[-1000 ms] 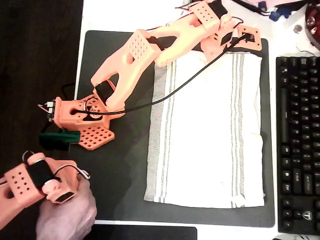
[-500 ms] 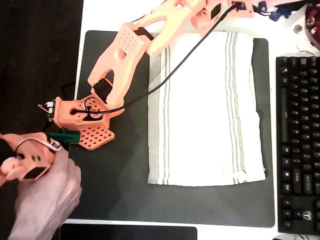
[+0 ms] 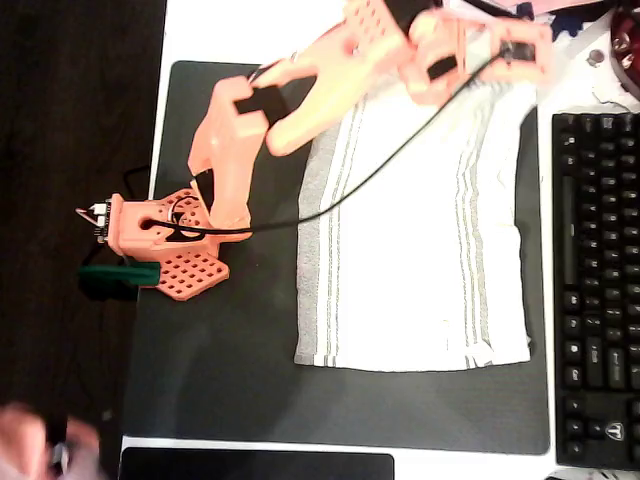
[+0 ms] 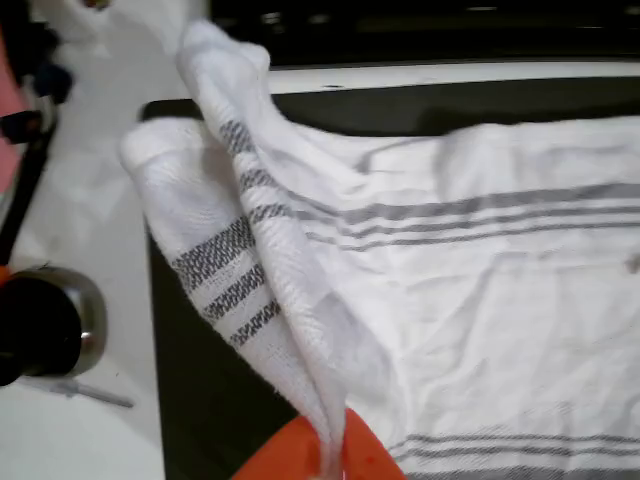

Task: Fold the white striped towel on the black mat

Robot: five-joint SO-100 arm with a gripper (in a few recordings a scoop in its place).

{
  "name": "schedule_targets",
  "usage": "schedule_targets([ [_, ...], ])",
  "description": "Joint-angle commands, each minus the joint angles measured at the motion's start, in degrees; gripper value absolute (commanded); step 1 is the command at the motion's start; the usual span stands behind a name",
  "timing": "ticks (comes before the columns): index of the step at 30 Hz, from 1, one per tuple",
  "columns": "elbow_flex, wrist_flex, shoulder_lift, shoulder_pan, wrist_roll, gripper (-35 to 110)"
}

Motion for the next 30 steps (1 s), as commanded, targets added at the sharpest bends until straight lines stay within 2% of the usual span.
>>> schedule_targets([
  [1, 2.1, 0.1, 6.9, 5.8, -4.0, 0],
  [8, 9.8, -1.9, 10.1, 24.0, -14.9, 0],
  [15, 22.1, -11.1, 9.4, 37.9, -23.4, 0],
  [20, 27.7, -14.0, 8.6, 42.2, -25.8, 2],
  [23, 28.7, -15.2, 9.2, 43.7, -26.3, 10],
  [30, 28.9, -13.2, 12.7, 44.5, -27.2, 13],
])
